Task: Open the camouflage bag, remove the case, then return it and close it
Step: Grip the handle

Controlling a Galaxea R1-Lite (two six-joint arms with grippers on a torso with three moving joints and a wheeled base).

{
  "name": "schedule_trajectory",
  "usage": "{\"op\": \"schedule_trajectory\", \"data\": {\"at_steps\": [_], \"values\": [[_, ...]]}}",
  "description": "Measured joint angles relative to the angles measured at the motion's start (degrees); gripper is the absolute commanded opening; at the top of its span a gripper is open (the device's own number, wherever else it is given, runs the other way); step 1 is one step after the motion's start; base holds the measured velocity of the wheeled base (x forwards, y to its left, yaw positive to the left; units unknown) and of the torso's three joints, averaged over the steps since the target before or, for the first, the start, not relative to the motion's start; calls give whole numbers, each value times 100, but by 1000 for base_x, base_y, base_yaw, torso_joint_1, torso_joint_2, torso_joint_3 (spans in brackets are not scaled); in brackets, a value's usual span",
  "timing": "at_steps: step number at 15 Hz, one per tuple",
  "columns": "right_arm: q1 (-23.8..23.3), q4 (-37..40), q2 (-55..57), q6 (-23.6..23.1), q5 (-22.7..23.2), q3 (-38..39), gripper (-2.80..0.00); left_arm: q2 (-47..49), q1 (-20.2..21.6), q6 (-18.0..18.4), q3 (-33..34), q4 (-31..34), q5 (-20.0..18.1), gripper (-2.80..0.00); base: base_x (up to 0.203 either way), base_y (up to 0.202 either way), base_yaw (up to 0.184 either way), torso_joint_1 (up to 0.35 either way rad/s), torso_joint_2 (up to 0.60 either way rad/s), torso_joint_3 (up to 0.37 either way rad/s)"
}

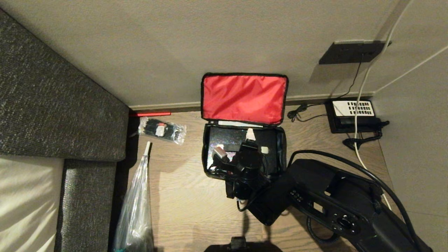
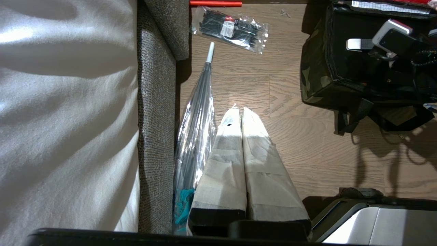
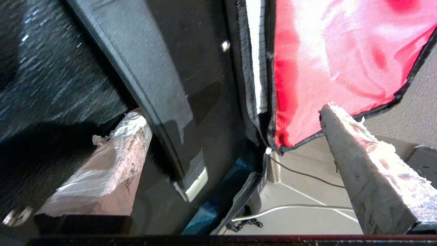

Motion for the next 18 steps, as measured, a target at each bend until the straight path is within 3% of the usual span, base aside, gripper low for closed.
{"op": "schedule_trajectory", "data": {"at_steps": [9, 18], "values": [[-281, -29, 292, -248, 206, -742, 0, 0, 0, -2, 0, 0, -9, -280, 0, 0, 0, 0, 0, 0], [-340, -184, 552, -381, 205, -991, 0, 0, 0, -5, 0, 2, -11, -280, 0, 0, 0, 0, 0, 0]]}}
